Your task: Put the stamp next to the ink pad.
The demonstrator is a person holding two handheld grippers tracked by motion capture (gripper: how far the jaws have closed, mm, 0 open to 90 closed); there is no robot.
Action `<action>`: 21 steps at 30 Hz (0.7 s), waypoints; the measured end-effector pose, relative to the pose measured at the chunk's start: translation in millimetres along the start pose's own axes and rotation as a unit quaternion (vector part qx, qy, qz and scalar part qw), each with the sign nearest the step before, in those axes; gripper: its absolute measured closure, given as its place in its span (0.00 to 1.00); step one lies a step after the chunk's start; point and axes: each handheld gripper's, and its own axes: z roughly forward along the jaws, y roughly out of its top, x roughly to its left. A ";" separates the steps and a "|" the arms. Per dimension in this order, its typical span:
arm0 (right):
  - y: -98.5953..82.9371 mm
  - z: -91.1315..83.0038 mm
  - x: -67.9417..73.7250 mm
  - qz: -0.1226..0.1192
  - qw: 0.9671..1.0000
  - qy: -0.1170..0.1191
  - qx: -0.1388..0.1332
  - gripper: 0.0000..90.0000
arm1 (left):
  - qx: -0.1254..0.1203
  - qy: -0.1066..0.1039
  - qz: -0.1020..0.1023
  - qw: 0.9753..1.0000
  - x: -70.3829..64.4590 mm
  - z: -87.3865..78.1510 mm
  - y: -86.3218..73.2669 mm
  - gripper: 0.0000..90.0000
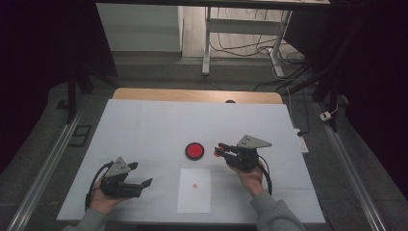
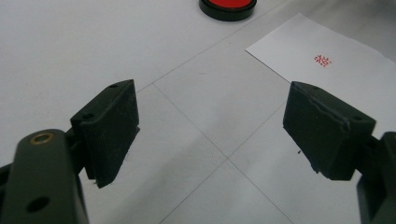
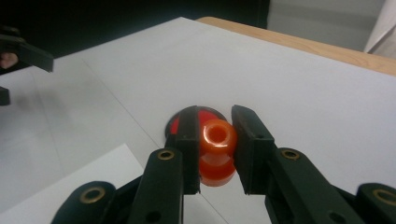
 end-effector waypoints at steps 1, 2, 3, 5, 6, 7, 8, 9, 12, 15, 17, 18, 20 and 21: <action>-0.7 -0.9 -1.0 0.000 1.000 -0.004 0.003 0.80 | 0.001 0.000 0.000 1.000 0.1 0.1 -0.1 0.21; -1.5 -1.7 -2.3 0.000 1.000 -0.007 0.006 0.81 | 0.001 0.000 0.000 1.000 0.1 0.2 -0.1 0.21; -2.4 -2.4 -3.5 0.003 1.000 -0.010 0.008 0.80 | 0.001 0.000 -0.001 1.000 0.1 0.2 -0.2 0.21; -4.5 -3.2 -6.0 0.007 1.000 -0.014 0.013 0.80 | 0.001 0.000 -0.001 1.000 0.0 0.2 -0.1 0.21; -5.4 -3.1 -7.1 0.009 1.000 -0.015 0.016 0.80 | 0.001 0.000 -0.001 1.000 0.0 0.3 -0.1 0.21; -6.3 -2.7 -8.3 0.010 1.000 -0.017 0.018 0.80 | 0.002 0.000 -0.001 1.000 0.0 0.3 -0.1 0.21; -7.1 -2.0 -9.3 0.010 1.000 -0.018 0.021 0.80 | 0.002 0.000 -0.001 1.000 0.1 0.4 -0.1 0.21; -7.9 -1.0 -10.1 0.012 0.999 -0.019 0.024 0.80 | 0.002 0.000 -0.001 1.000 0.1 0.5 -0.1 0.21; -10.5 4.2 -12.3 0.012 0.999 -0.020 0.033 0.80 | 0.002 0.001 -0.003 1.000 0.3 0.8 -0.2 0.21; -12.0 11.1 -13.4 0.012 0.999 -0.021 0.040 0.80 | 0.003 0.000 -0.003 1.000 0.4 1.4 -0.4 0.21; -12.7 16.7 -14.2 0.013 0.999 -0.022 0.042 0.80 | 0.003 0.000 -0.003 1.000 0.4 1.7 -0.4 0.21; -12.9 19.7 -14.3 0.012 0.999 -0.021 0.046 0.80 | 0.003 0.000 -0.003 1.000 0.5 1.7 -0.4 0.21; -13.4 26.3 -13.7 0.009 0.998 -0.022 0.053 0.80 | 0.004 0.000 -0.003 1.000 0.6 1.8 -0.4 0.21; -13.5 29.7 -13.6 0.010 0.998 -0.020 0.054 0.80 | 0.004 0.000 -0.003 1.000 0.7 1.8 -0.5 0.21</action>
